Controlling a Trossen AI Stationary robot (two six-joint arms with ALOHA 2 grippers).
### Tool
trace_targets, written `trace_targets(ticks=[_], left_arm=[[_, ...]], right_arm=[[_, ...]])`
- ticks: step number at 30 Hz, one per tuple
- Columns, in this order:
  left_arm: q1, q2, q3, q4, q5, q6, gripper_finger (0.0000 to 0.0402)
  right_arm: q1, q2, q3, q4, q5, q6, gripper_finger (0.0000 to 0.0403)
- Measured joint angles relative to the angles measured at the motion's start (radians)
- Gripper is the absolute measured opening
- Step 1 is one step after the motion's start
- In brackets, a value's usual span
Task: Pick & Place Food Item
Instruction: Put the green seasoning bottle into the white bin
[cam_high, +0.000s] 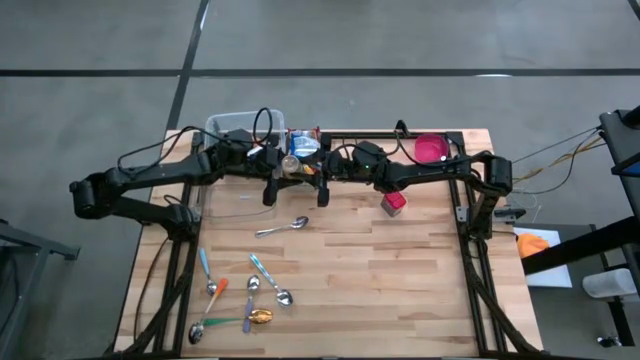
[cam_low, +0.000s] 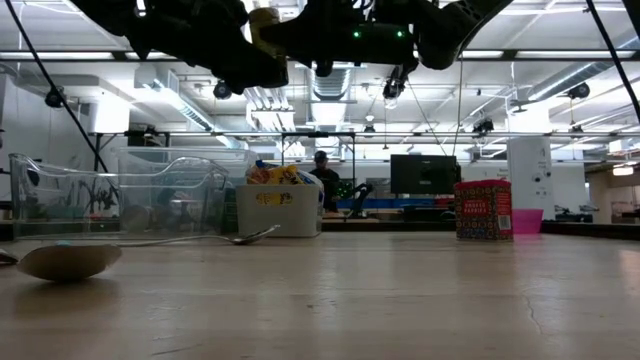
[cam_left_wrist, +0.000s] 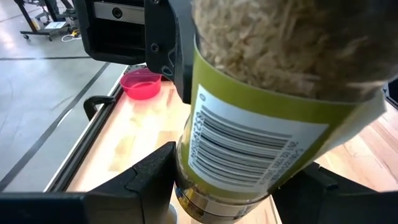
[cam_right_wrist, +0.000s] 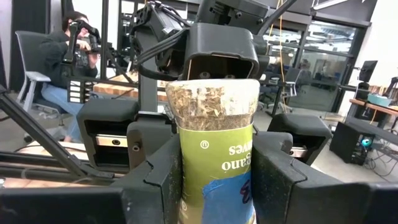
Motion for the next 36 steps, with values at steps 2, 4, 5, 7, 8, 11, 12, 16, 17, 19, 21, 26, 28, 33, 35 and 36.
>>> trace_targets(ticks=[2,4,5,7,8,11,12,16,17,19,21,26,28,33,35,36], left_arm=[[0.000,0.000,0.000,0.000,0.000,-0.001,0.0224],[0.000,0.000,0.000,0.000,0.000,-0.001,0.0215],[0.000,0.000,0.000,0.000,0.001,0.000,0.0209],[0.000,0.000,0.000,0.000,0.000,0.001,0.0197],[0.000,0.000,0.000,0.000,0.000,0.001,0.0192],[0.000,0.000,0.000,0.000,0.000,0.004,0.0187],[0.000,0.000,0.000,0.000,0.000,0.004,0.0188],[0.000,0.000,0.000,-0.002,0.000,0.002,0.0209],[0.000,0.000,0.000,-0.004,0.000,0.001,0.0211],[0.000,0.000,0.000,-0.004,0.000,0.001,0.0212],[0.000,0.000,0.000,-0.004,0.000,0.001,0.0206],[0.000,0.000,0.000,-0.004,0.000,0.002,0.0187],[0.000,0.000,0.000,-0.004,0.000,0.002,0.0188],[-0.001,0.000,0.000,-0.005,0.000,0.001,0.0205],[-0.001,0.000,0.000,-0.005,0.000,0.000,0.0206],[-0.001,0.000,0.000,-0.005,0.000,-0.001,0.0204]], right_arm=[[0.000,0.000,0.000,0.000,0.000,0.000,0.0139],[0.000,0.000,0.000,-0.001,-0.001,0.000,0.0139],[0.000,0.000,0.000,-0.001,-0.001,0.000,0.0139],[0.000,0.000,0.000,-0.001,-0.001,0.001,0.0139],[0.000,0.000,0.000,-0.001,0.000,0.002,0.0139],[0.000,0.000,0.000,-0.001,0.000,0.003,0.0139],[0.000,0.000,0.000,-0.001,0.000,0.003,0.0139],[0.000,0.000,0.000,-0.001,0.000,0.000,0.0139],[0.000,0.000,0.000,-0.001,0.000,0.000,0.0139],[0.000,0.000,0.000,-0.002,0.000,-0.001,0.0139],[0.000,0.000,0.000,-0.002,0.000,0.000,0.0139],[0.000,0.000,0.000,-0.004,0.000,0.001,0.0139],[0.000,0.000,0.000,-0.004,0.000,0.001,0.0139],[0.000,0.000,0.000,-0.006,0.000,0.001,0.0139],[0.000,0.000,0.000,-0.006,0.002,0.012,0.0139],[0.000,0.000,0.000,-0.006,0.003,0.019,0.0139]])
